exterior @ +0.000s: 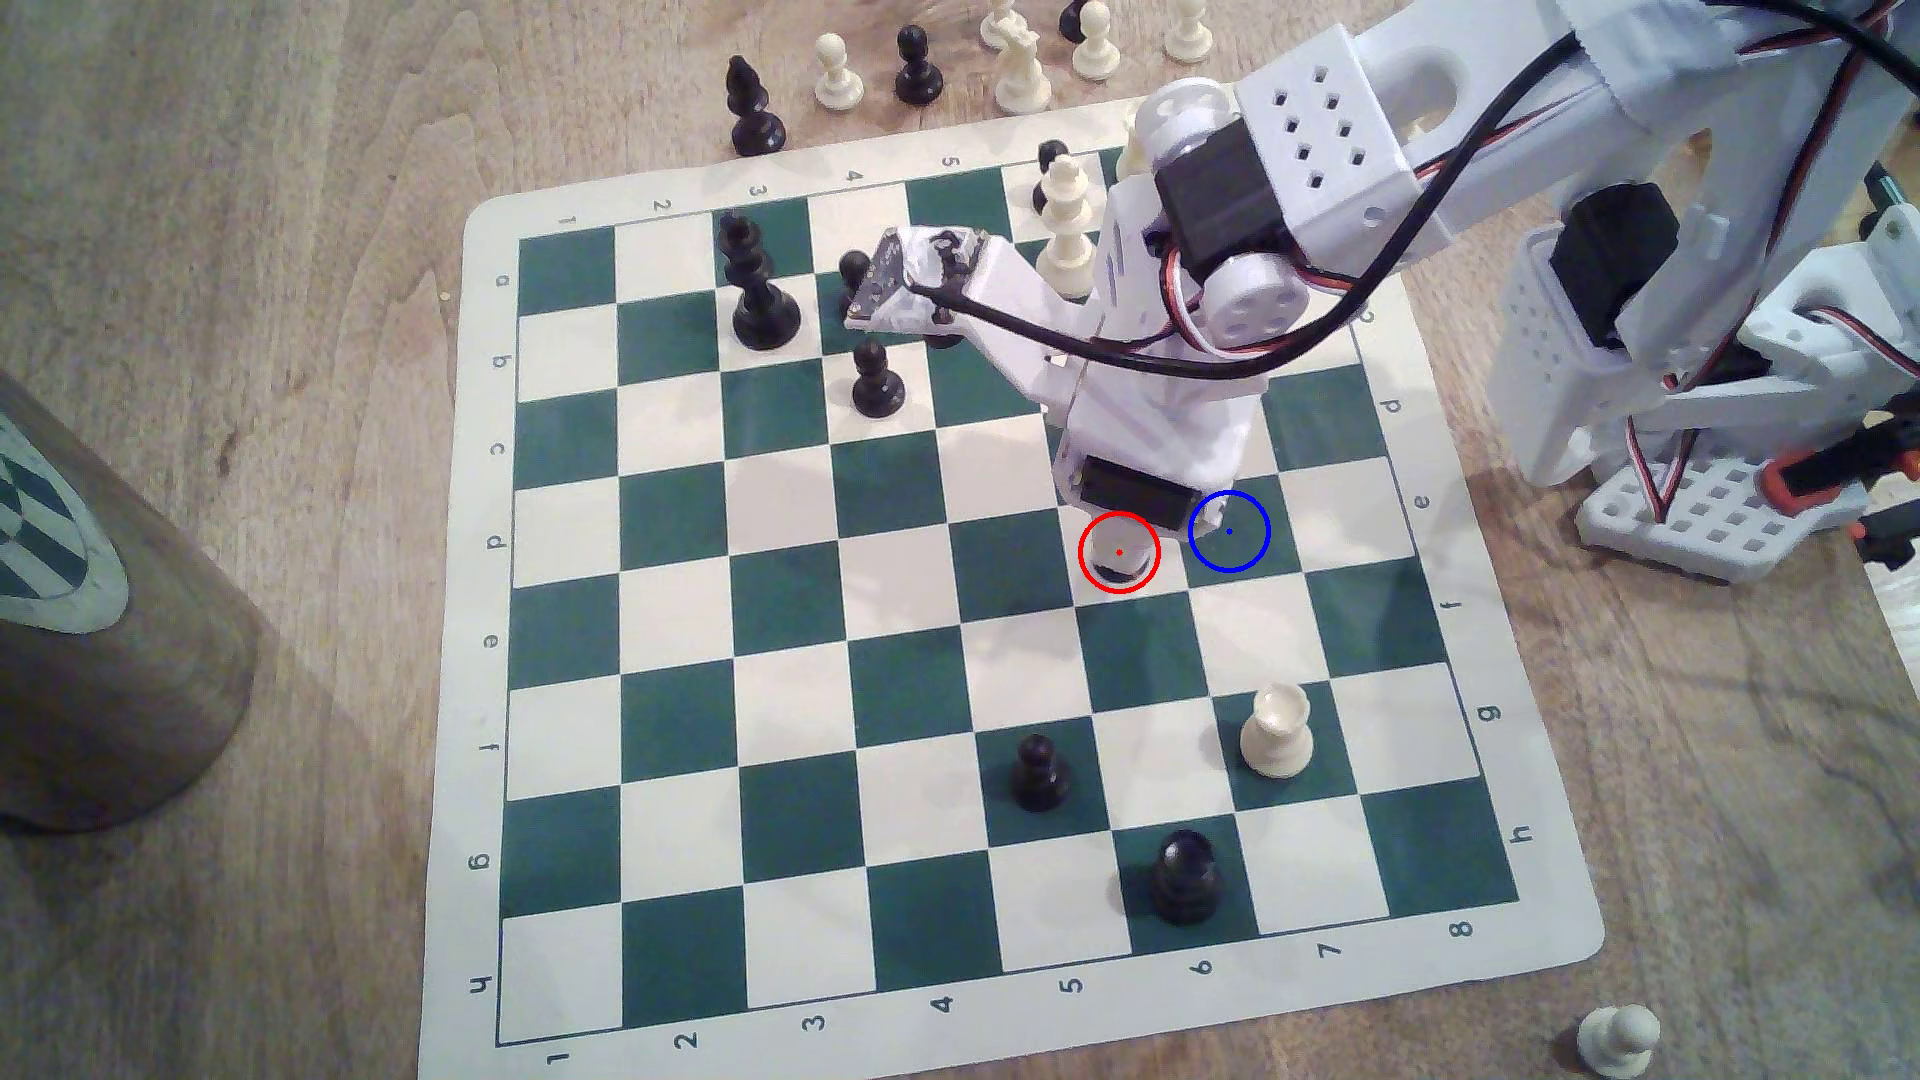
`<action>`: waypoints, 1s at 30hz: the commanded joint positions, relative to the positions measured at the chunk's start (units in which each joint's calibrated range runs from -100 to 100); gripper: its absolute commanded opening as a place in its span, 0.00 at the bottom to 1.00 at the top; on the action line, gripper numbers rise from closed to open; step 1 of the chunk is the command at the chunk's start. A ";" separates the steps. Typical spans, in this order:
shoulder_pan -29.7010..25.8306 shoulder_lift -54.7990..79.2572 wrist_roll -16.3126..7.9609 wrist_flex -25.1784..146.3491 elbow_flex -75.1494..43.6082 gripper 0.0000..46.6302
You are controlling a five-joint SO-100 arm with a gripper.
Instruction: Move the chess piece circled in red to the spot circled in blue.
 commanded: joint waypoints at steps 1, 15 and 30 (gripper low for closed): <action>0.94 -7.01 0.39 3.29 -1.79 0.00; -1.80 -32.22 0.05 17.62 2.20 0.00; -1.41 -29.33 0.73 8.61 15.98 0.00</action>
